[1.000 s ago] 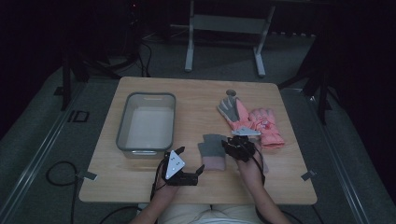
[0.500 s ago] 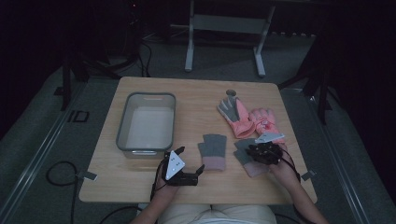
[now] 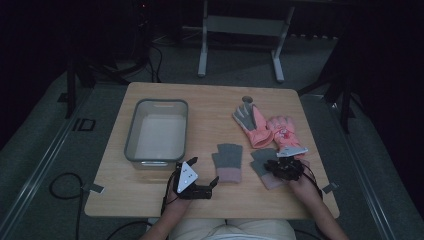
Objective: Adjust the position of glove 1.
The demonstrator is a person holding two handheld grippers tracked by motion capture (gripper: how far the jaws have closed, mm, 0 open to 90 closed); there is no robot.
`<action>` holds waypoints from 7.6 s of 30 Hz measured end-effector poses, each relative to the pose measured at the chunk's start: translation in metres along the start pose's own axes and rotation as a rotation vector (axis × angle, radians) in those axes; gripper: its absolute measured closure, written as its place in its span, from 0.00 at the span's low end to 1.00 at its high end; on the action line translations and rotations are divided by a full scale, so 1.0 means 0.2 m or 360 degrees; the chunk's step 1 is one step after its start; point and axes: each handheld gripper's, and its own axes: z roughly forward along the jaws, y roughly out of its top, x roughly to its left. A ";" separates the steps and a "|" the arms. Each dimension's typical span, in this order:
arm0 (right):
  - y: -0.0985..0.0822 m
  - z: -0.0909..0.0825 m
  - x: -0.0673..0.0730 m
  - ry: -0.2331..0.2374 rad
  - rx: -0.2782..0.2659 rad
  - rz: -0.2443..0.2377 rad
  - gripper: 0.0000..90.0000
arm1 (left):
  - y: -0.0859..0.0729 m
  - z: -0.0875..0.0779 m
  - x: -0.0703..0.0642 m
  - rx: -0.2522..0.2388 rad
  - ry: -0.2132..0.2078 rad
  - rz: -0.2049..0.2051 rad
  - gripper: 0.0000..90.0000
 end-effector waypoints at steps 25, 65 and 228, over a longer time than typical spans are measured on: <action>0.11 -0.20 0.27 -0.0297 -0.0021 0.0453 0.95 | 0.00 0.00 0.00 0.0001 0.0008 0.0006 0.02; 0.02 -0.08 0.11 -0.0037 0.0221 0.0029 0.70 | 0.00 0.00 -0.01 0.0007 0.0016 0.0027 0.02; 0.67 0.19 0.16 0.0432 -0.0069 0.0173 0.82 | 0.53 0.21 -0.03 0.0729 -0.0467 0.0924 0.80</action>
